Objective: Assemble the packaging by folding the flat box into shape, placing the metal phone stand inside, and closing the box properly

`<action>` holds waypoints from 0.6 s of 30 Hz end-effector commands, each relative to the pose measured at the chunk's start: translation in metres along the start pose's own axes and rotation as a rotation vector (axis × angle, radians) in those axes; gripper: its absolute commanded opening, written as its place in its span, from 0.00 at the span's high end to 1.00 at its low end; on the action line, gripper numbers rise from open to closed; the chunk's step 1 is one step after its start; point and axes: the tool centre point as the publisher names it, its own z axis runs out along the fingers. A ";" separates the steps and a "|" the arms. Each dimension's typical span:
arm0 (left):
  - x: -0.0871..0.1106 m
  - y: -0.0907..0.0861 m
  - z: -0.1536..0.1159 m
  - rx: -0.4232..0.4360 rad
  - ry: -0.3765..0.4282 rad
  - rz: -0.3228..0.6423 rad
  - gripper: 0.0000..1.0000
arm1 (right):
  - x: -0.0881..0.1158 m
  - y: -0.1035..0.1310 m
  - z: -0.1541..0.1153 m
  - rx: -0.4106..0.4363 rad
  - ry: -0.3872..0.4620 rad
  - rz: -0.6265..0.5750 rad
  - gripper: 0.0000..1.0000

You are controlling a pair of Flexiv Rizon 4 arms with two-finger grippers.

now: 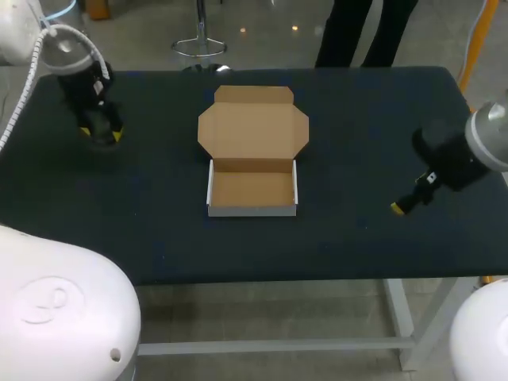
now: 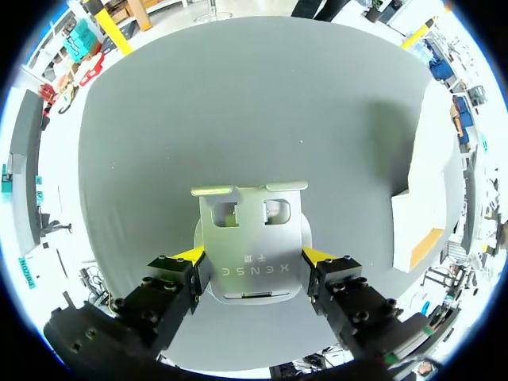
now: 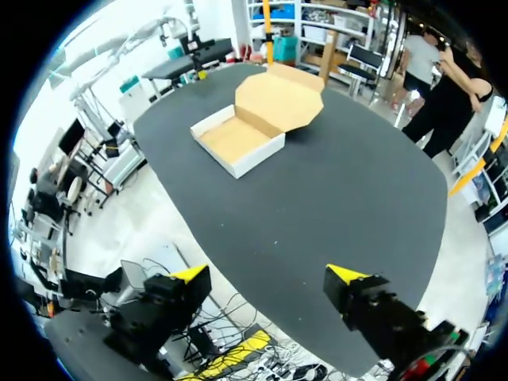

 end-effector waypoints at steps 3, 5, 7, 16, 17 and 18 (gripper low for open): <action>0.018 0.036 -0.019 0.105 -0.017 0.017 1.00 | 0.002 -0.005 0.011 -0.152 0.040 -0.082 0.00; 0.022 0.041 -0.021 0.106 -0.015 0.026 1.00 | 0.004 -0.003 0.015 -0.165 0.056 -0.118 0.00; 0.025 0.046 -0.023 0.105 -0.012 0.032 1.00 | 0.004 -0.001 0.019 -0.163 0.064 -0.145 0.00; 0.038 0.060 -0.028 0.103 -0.010 0.059 1.00 | 0.001 0.010 0.038 -0.162 0.085 -0.204 0.00; 0.039 0.061 -0.028 0.102 -0.011 0.063 1.00 | 0.001 0.012 0.040 -0.161 0.089 -0.208 0.00; 0.040 0.062 -0.029 0.102 -0.011 0.066 1.00 | 0.001 0.013 0.043 -0.158 0.093 -0.215 0.00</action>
